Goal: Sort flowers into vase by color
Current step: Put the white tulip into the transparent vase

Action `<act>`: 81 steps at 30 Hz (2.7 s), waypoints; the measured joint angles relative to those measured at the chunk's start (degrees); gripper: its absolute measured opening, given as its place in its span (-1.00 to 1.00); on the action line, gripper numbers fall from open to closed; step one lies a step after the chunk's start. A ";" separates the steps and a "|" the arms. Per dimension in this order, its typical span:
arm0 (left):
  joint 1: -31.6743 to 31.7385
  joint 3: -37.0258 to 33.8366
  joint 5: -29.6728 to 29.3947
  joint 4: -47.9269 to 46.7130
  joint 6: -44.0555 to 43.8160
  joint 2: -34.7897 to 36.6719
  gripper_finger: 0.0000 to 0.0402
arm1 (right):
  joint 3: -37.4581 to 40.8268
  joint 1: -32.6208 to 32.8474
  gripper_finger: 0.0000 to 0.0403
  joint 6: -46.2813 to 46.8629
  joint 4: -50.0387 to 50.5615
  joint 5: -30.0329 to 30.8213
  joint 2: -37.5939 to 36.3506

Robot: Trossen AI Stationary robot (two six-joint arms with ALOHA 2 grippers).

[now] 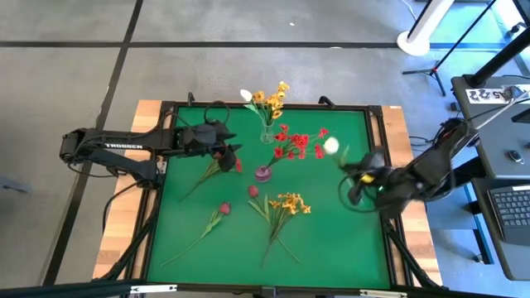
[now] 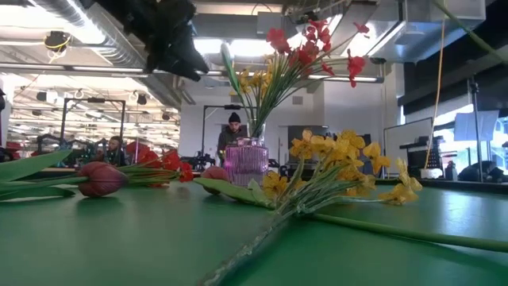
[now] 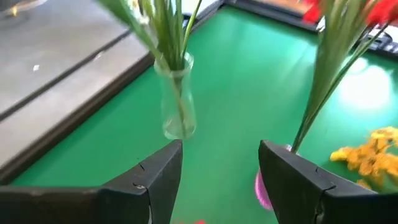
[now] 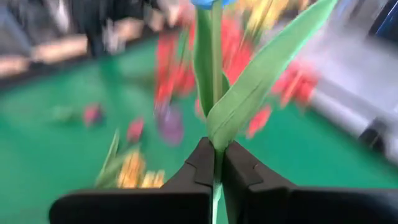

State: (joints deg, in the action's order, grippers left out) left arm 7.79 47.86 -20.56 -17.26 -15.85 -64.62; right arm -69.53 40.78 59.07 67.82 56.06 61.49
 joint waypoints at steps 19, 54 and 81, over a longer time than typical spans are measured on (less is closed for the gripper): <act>0.38 0.00 14.79 33.20 18.20 0.04 0.03 | -7.57 -30.17 -0.98 -51.30 -20.29 8.17 -0.85; 7.10 0.03 19.82 49.08 26.10 -0.98 0.03 | -7.55 -55.83 -0.99 -74.42 -80.68 -70.18 20.92; 5.11 11.47 16.83 44.90 26.81 -13.16 -0.40 | -7.54 -55.81 -0.98 -72.35 -78.09 -70.32 20.92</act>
State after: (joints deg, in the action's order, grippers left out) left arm 12.91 59.33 -3.73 27.64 10.96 -77.78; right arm -77.08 -15.03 -13.28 -10.27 -14.27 82.41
